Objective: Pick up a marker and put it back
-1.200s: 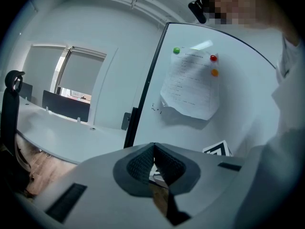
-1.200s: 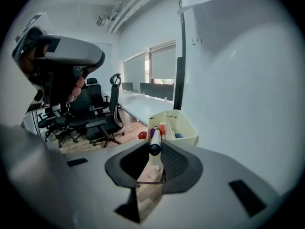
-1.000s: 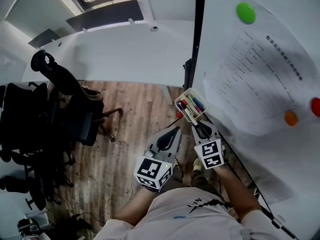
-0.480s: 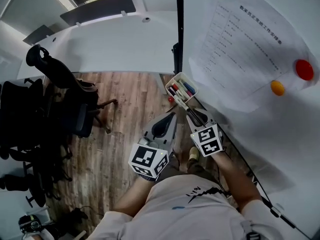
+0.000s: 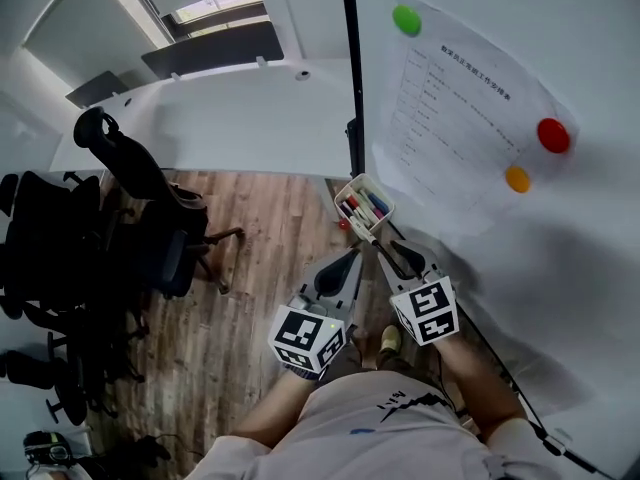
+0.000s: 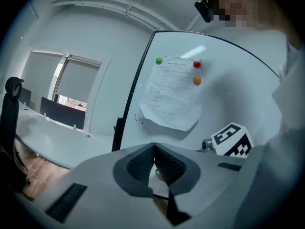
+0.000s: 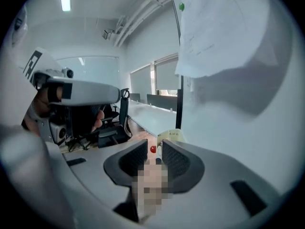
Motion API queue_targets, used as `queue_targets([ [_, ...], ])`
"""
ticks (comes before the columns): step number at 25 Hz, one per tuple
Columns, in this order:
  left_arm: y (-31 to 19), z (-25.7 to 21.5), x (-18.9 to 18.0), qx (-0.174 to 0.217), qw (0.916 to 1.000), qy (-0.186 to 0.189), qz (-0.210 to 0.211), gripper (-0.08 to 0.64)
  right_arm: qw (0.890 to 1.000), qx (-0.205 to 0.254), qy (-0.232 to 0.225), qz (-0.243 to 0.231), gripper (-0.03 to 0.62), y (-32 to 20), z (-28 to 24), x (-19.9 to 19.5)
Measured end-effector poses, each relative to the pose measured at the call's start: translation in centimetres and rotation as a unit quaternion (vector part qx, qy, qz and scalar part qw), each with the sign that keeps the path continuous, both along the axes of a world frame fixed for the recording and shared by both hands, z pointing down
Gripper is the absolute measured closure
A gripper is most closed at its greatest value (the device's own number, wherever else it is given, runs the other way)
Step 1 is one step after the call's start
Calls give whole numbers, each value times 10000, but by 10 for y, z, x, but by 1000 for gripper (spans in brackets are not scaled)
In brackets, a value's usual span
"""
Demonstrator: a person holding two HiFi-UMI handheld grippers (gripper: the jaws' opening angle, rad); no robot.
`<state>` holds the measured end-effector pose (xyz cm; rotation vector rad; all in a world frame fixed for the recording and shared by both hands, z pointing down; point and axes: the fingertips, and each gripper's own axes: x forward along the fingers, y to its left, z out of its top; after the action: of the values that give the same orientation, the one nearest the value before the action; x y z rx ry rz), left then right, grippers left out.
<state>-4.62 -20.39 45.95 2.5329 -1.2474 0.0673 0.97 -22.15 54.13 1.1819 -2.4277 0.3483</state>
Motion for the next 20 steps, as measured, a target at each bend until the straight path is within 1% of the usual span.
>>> queue_targets([
  [4,-3,-14,4,191,9998,7,4,549,9987,342,-336,-146,489,-1,-42,-6],
  [8,1,-32,7,303,9995,13,16,549,9964,553,-588,-243,495,5,-76,-10],
  [15,3,-61,6,593,9982,54,-30,549,9892,1058,-943,-373,544,10,-129,-14],
  [20,4,-79,4,741,9971,149,-34,549,9830,1376,-1167,-345,572,11,-159,-14],
])
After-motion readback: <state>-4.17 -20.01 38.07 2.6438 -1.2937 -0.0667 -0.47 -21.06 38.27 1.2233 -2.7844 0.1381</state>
